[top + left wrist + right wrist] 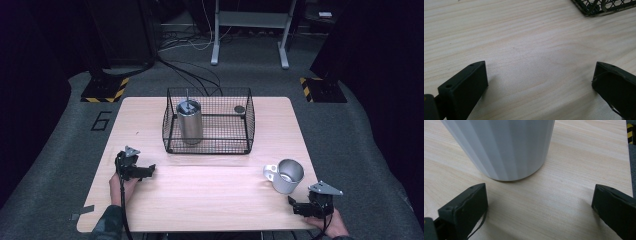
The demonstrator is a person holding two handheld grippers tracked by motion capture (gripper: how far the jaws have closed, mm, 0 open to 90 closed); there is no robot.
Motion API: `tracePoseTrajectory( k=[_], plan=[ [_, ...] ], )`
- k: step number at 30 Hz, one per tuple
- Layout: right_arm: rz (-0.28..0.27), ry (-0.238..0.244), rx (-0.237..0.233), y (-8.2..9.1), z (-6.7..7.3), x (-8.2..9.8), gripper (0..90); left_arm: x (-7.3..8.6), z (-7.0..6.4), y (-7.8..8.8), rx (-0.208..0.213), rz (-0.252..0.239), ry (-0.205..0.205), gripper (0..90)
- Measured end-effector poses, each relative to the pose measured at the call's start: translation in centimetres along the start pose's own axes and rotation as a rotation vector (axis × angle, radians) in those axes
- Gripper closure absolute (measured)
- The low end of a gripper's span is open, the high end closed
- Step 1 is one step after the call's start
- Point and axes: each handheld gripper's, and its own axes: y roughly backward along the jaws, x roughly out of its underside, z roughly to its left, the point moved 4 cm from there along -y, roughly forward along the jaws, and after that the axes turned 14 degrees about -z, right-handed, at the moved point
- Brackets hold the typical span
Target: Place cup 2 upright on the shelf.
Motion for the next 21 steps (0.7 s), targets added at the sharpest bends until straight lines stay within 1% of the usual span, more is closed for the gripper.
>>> tracePoseTrajectory(
  k=[1,2,3,4,5,6,7,8,10,11,12,13,14,16,17,18,19,20,21],
  plan=[
    [0.002,-0.004,-0.001,0.0,0.0,0.0,0.0,0.0,0.0,0.0,-0.002,-0.001,0.000,0.2],
    [0.017,0.006,-0.001,0.0,-0.2,-0.2,0.0,0.0,0.0,0.0,-0.004,-0.001,-0.002,0.3],
    [0.020,0.004,0.044,0.0,-0.5,-0.2,0.0,0.0,0.0,0.0,-0.006,-0.003,0.002,0.3],
    [0.019,-0.010,0.056,0.1,-0.5,-0.2,0.0,0.0,-0.1,0.0,-0.006,-0.003,0.002,0.3],
    [0.019,-0.010,0.056,0.1,-0.5,-0.2,0.0,0.0,-0.1,0.0,-0.006,-0.003,0.002,0.4],
    [0.034,-0.011,0.068,0.3,-0.6,-0.2,0.4,0.0,-0.1,0.0,-0.002,0.005,0.005,0.4],
    [0.055,-0.022,0.065,0.4,-0.6,-0.2,1.0,-0.1,-0.1,0.0,-0.002,0.006,0.003,0.3],
    [0.065,-0.027,0.064,0.5,-0.6,-0.3,2.2,-0.1,-0.1,0.0,-0.002,0.006,0.004,0.4],
    [0.088,-0.037,0.046,0.7,-0.5,-0.4,7.2,0.0,-0.1,0.0,-0.002,0.005,0.001,0.4],
    [0.097,-0.019,0.043,0.9,-0.4,-0.5,9.0,0.0,-0.1,0.0,-0.005,0.001,0.000,0.4],
    [0.110,-0.035,0.050,0.9,-0.3,-0.6,10.6,0.0,-0.1,0.0,-0.006,0.002,0.000,0.4],
    [0.110,-0.035,0.050,0.9,-0.3,-0.6,10.6,0.0,-0.1,0.0,-0.006,0.002,0.000,0.4],
    [0.121,-0.041,0.048,1.1,-0.2,-0.7,12.7,0.0,-0.1,0.0,-0.006,0.001,0.002,0.4],
    [0.132,-0.025,0.066,1.6,0.0,-1.0,14.3,0.0,-0.1,-0.1,-0.006,0.001,0.000,0.4],
    [0.149,-0.020,0.060,1.9,0.3,-1.3,12.2,0.0,-0.1,0.0,-0.006,0.002,0.000,0.4],
    [0.149,-0.020,0.060,1.9,0.3,-1.3,12.2,0.0,-0.1,0.0,-0.006,0.001,0.000,0.4],
    [0.144,-0.006,0.055,2.1,0.4,-1.4,12.0,0.0,-0.1,0.0,-0.007,0.002,0.001,0.4],
    [0.151,0.002,0.056,2.4,0.6,-1.7,11.6,0.0,-0.1,-0.1,-0.008,-0.001,0.002,0.5],
    [0.128,0.020,0.046,2.8,0.8,-2.2,11.4,0.0,-0.2,-0.1,-0.008,-0.001,0.002,0.5]
  ],
)
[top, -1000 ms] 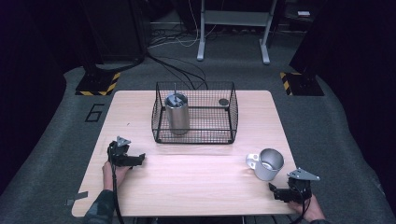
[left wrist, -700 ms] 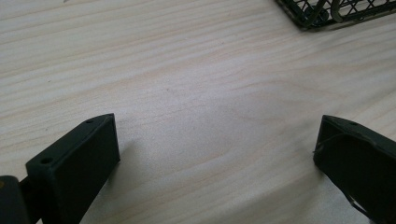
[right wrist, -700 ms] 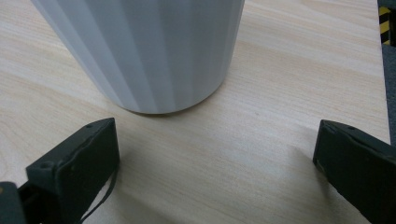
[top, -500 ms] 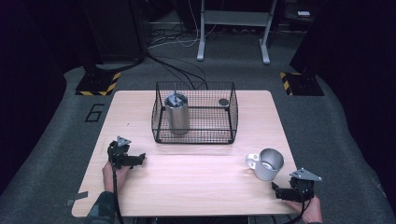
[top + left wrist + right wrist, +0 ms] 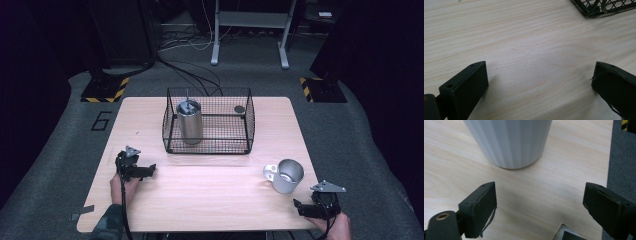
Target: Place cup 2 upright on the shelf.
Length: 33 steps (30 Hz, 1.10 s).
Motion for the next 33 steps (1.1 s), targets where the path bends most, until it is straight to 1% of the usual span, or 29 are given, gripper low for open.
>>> tracePoseTrajectory(
  k=[1,2,3,4,5,6,7,8,9,10,11,13,14,16,17,18,21,24,25,26,28,31,33],
  plan=[
    [0.000,0.000,0.000,0.0,0.0,0.0,11.4,0.0,0.0,0.0,0.000,0.000,0.000,0.5],
    [-0.013,0.011,-0.012,0.5,0.2,-0.5,6.1,0.0,0.0,0.0,0.000,0.000,0.002,0.5],
    [-0.013,0.011,-0.012,0.5,0.2,-0.5,6.1,0.0,0.0,0.0,0.000,0.000,0.000,0.5],
    [-0.021,0.026,-0.039,0.9,0.3,-1.0,0.0,0.0,0.0,0.0,-0.001,-0.002,0.002,0.6],
    [-0.021,0.026,-0.039,0.9,0.3,-1.0,0.0,0.0,0.0,0.0,-0.001,-0.002,0.002,0.6],
    [-0.062,0.011,-0.060,1.2,0.5,-1.5,0.0,0.0,0.0,0.0,-0.001,-0.002,0.002,0.7],
    [-0.062,0.011,-0.060,1.2,0.5,-1.5,0.0,0.0,0.0,0.0,-0.001,-0.002,0.002,0.8],
    [-0.066,0.019,-0.076,1.4,0.4,-1.7,0.0,0.0,0.0,0.0,-0.002,-0.004,0.001,0.8],
    [-0.069,0.017,-0.093,1.5,0.4,-2.1,0.0,0.0,-0.1,0.0,-0.001,-0.003,0.003,0.8],
    [-0.074,0.025,-0.097,1.6,0.5,-2.3,0.0,0.0,-0.1,0.0,-0.001,-0.003,0.003,0.8],
    [-0.089,0.047,-0.087,1.6,0.5,-3.0,0.0,0.0,-0.1,0.0,-0.001,-0.003,0.002,0.8],
    [-0.095,0.054,-0.090,1.6,0.6,-3.2,0.0,0.0,-0.1,0.0,-0.001,-0.003,0.001,0.8],
    [-0.107,0.063,-0.100,1.6,0.6,-3.8,0.0,0.0,-0.1,0.0,-0.001,-0.003,0.001,0.9],
    [-0.118,0.076,-0.108,1.6,0.6,-4.4,0.0,0.0,-0.1,0.0,0.000,-0.004,-0.001,1.0],
    [-0.120,0.086,-0.112,1.6,0.4,-4.7,0.0,0.0,-0.1,0.0,0.000,-0.005,-0.002,1.0],
    [-0.120,0.079,-0.121,1.5,0.4,-4.9,0.0,0.0,-0.1,0.0,0.000,-0.005,-0.002,1.0],
    [-0.109,0.090,-0.151,1.3,0.2,-5.7,0.0,0.0,-0.1,0.0,-0.001,-0.005,-0.005,1.2],
    [-0.106,0.091,-0.167,1.1,0.1,-6.3,0.0,0.0,-0.1,0.0,0.000,-0.005,-0.006,1.2],
    [-0.111,0.092,-0.177,0.9,0.2,-6.7,0.0,0.0,-0.1,0.0,0.000,-0.006,-0.009,1.2],
    [-0.107,0.104,-0.186,0.8,0.2,-7.0,0.0,0.0,0.0,0.0,0.000,-0.004,-0.011,1.2],
    [-0.103,0.103,-0.195,0.4,0.3,-7.5,0.0,0.0,-0.1,0.0,0.002,-0.005,-0.008,1.2],
    [-0.080,0.124,-0.222,-0.2,0.4,-8.2,0.0,0.0,-0.1,0.0,0.004,0.002,-0.014,1.2],
    [-0.078,0.127,-0.239,-0.7,0.5,-8.4,0.0,0.0,-0.1,0.0,0.005,0.002,-0.014,1.3]
  ],
)
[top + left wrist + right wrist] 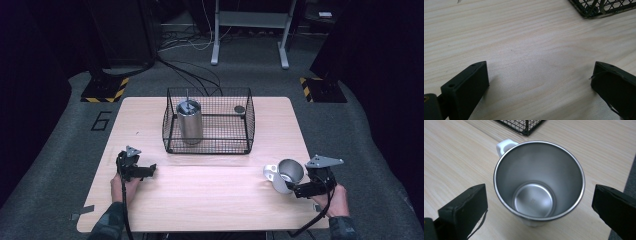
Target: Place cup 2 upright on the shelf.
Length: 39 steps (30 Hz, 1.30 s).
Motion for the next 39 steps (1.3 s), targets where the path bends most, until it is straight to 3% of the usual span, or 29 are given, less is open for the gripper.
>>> tracePoseTrajectory(
  k=[4,8,11,17,19,24,34,36,39],
  plan=[
    [0.029,0.006,-0.039,-0.9,-0.4,-0.2,0.0,0.0,0.0,0.0,0.002,-0.001,-0.001,1.8],
    [0.047,0.005,-0.048,-1.6,-0.7,-0.3,0.0,0.0,0.0,0.0,0.003,-0.001,-0.001,1.8],
    [0.056,0.032,-0.048,-2.1,-0.6,-0.4,0.0,0.0,0.0,0.0,0.002,-0.001,-0.001,1.8],
    [0.077,0.010,-0.017,-2.5,-0.2,-0.4,3.3,0.0,0.0,0.0,0.003,-0.001,-0.002,1.8],
    [0.082,0.026,-0.028,-2.6,-0.2,-0.3,4.7,0.0,0.0,0.0,0.001,-0.001,-0.004,1.7],
    [0.069,0.000,-0.009,-2.6,0.0,-0.2,5.4,-0.1,-0.1,0.0,-0.013,-0.004,0.004,1.7],
    [0.040,0.025,0.002,-2.4,0.3,-0.1,5.9,-0.1,0.0,-0.1,-0.012,0.001,0.004,1.7],
    [0.040,-0.006,0.014,-2.4,0.5,-0.2,6.0,-0.1,0.0,-0.1,-0.012,0.000,0.005,1.7],
    [0.029,0.003,0.015,-2.2,0.3,-0.4,6.0,-0.1,0.0,-0.1,-0.009,0.002,0.007,1.7]
  ],
)
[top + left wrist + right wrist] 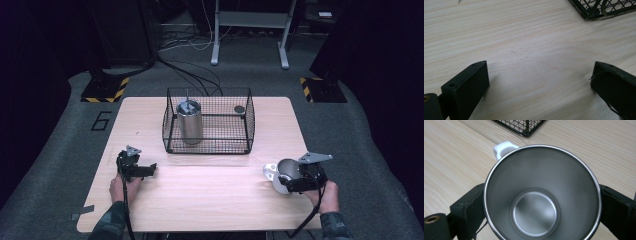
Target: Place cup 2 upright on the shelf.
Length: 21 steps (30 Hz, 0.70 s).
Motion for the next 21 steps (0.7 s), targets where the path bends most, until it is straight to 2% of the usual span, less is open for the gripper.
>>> tracePoseTrajectory(
  k=[2,3,7,8,9,10,11,12,15,21],
  plan=[
    [-0.002,-0.016,0.007,0.2,0.2,-0.3,6.0,0.0,0.0,0.0,-0.001,-0.002,-0.003,1.7],
    [-0.001,-0.008,0.008,0.2,0.2,-0.4,6.0,0.0,0.0,0.0,-0.001,-0.002,-0.002,1.7],
    [-0.007,-0.044,0.030,0.4,0.6,-1.0,6.0,0.0,0.0,0.0,0.001,-0.001,0.000,1.7],
    [0.000,-0.029,0.027,0.5,0.5,-1.1,6.0,0.0,0.0,0.0,0.001,-0.001,-0.001,1.7],
    [-0.006,-0.050,0.039,0.5,0.7,-1.2,6.0,0.0,0.0,0.0,0.002,-0.001,0.000,1.7],
    [-0.002,-0.038,0.031,0.5,0.7,-1.3,6.0,0.0,-0.1,0.0,0.004,0.000,0.009,1.7],
    [-0.011,-0.062,0.045,0.5,0.9,-1.4,6.0,0.0,0.0,0.0,0.008,0.005,0.002,1.7],
    [-0.004,-0.050,0.038,0.5,0.8,-1.5,6.0,0.0,-0.1,0.0,0.008,0.004,0.003,1.7],
    [-0.008,-0.071,0.049,0.5,1.1,-1.8,6.0,0.0,0.0,0.0,0.006,0.003,-0.003,1.6],
    [-0.017,-0.066,0.051,0.8,1.5,-2.7,6.0,-0.1,0.0,-0.1,0.006,0.003,-0.005,1.6]
  ],
)
